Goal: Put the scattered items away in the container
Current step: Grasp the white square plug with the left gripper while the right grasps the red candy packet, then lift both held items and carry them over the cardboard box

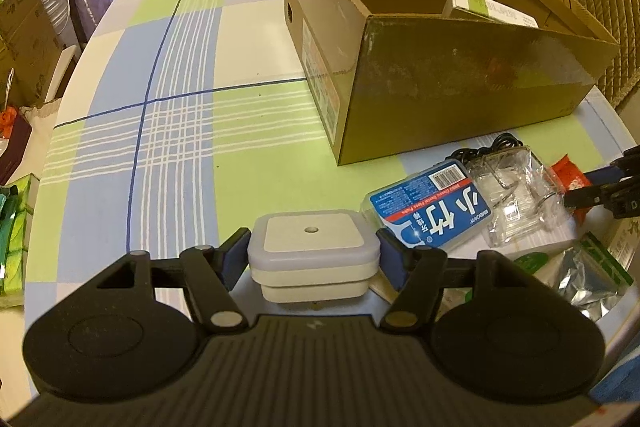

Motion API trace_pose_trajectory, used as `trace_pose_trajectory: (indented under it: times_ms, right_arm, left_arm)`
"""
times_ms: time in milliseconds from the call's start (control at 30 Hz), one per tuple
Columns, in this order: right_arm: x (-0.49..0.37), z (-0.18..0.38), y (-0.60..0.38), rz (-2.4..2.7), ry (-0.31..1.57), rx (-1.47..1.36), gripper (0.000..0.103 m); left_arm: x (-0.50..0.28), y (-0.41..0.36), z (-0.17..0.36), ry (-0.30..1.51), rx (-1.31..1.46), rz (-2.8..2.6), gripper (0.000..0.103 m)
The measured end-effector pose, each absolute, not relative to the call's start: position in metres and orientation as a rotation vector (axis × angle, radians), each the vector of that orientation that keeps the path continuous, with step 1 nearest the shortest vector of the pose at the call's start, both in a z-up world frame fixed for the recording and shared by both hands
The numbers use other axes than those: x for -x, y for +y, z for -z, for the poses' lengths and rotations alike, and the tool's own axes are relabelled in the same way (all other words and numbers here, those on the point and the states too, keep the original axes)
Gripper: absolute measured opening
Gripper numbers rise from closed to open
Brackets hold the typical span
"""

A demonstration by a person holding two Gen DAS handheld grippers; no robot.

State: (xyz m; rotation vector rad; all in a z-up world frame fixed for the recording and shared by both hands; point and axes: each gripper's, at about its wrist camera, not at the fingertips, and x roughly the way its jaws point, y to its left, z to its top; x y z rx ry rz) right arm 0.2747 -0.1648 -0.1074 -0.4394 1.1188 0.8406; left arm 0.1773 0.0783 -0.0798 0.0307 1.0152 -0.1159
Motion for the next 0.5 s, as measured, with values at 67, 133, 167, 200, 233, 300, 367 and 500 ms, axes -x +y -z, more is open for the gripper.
trace_pose_trajectory:
  times_ms: [67,133,167,200,233,300,367,500]
  right_arm:
    - [-0.2758,0.107,-0.1688,-0.833,1.119,0.441,0.03]
    - [-0.2768,0.1079,-0.171,-0.831,1.122,0.446,0.031]
    - [-0.2768,0.1082,-0.1711,-0.832,1.12,0.449,0.032]
    - [-0.2767,0.1087,-0.1708,-0.831,1.118,0.45,0.034]
    - [-0.2768,0.1088,-0.1706,-0.83,1.117,0.448,0.035]
    - [-0.277,0.1095,-0.1695,-0.823,1.112,0.449,0.046]
    - [-0.2764,0.1108,-0.1677,-0.818,1.107,0.455,0.053]
    - [-0.2737,0.1126,-0.164,-0.821,1.087,0.488,0.054]
  left_arm:
    - [-0.176,0.0778,0.0803,1.019,-0.03,0.111,0.062]
    - [-0.1749,0.0781,0.0811,1.023,-0.026,0.102,0.062]
    - [-0.1742,0.0781,0.0815,1.024,-0.024,0.099,0.062]
    - [-0.1736,0.0782,0.082,1.025,-0.022,0.096,0.062]
    - [-0.173,0.0781,0.0821,1.024,-0.018,0.092,0.062]
    - [-0.1729,0.0779,0.0822,1.023,-0.018,0.084,0.064]
    - [-0.1731,0.0781,0.0826,1.022,-0.015,0.082,0.064]
    - [-0.1731,0.0779,0.0847,1.028,-0.019,0.081,0.064]
